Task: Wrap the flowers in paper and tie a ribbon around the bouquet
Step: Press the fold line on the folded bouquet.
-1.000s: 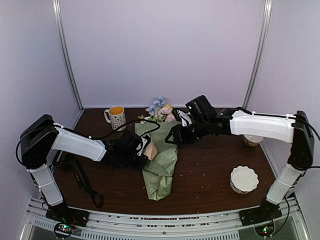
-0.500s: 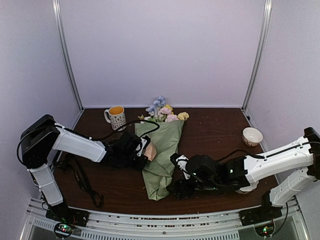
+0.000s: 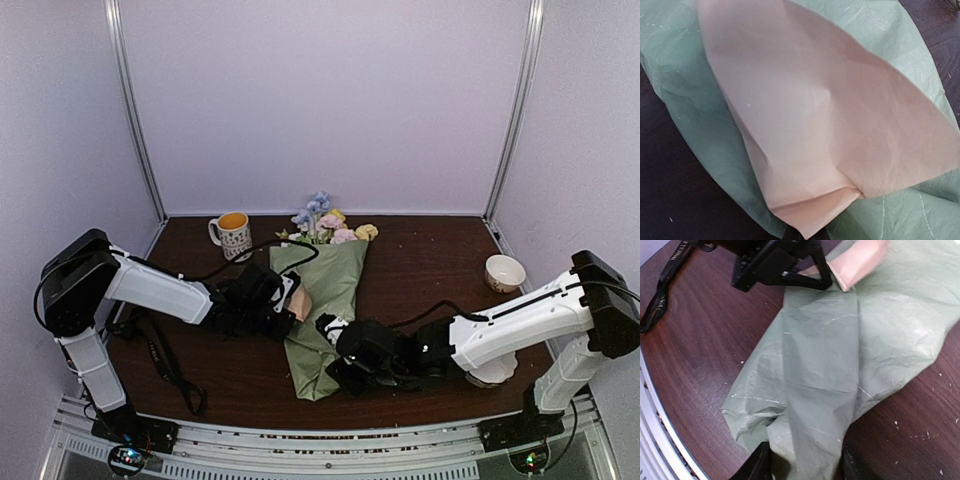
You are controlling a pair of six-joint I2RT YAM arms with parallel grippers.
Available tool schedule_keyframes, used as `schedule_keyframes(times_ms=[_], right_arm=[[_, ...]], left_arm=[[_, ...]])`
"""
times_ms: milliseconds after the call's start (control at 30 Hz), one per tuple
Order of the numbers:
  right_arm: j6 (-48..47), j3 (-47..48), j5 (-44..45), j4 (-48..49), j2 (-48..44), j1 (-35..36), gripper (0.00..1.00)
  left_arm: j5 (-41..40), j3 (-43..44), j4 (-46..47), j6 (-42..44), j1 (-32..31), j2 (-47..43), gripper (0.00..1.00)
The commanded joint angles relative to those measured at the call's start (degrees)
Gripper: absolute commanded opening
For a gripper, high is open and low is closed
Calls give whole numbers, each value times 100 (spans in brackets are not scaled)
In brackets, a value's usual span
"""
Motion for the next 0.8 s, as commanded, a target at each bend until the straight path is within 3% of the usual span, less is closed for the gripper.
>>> schedule_keyframes(times_ms=[0,467,767], right_arm=[[-50,114,543,-561,55,40,42],[-257,-272,815,-1018,-16,388,0],[-1044,38,1360,-1796,393,1170,0]], left_arm=[[-70,-22,18,-36,67,96,0],[-3,80,-27,16,189,182,0],[81,106,28,40,268,296,0]])
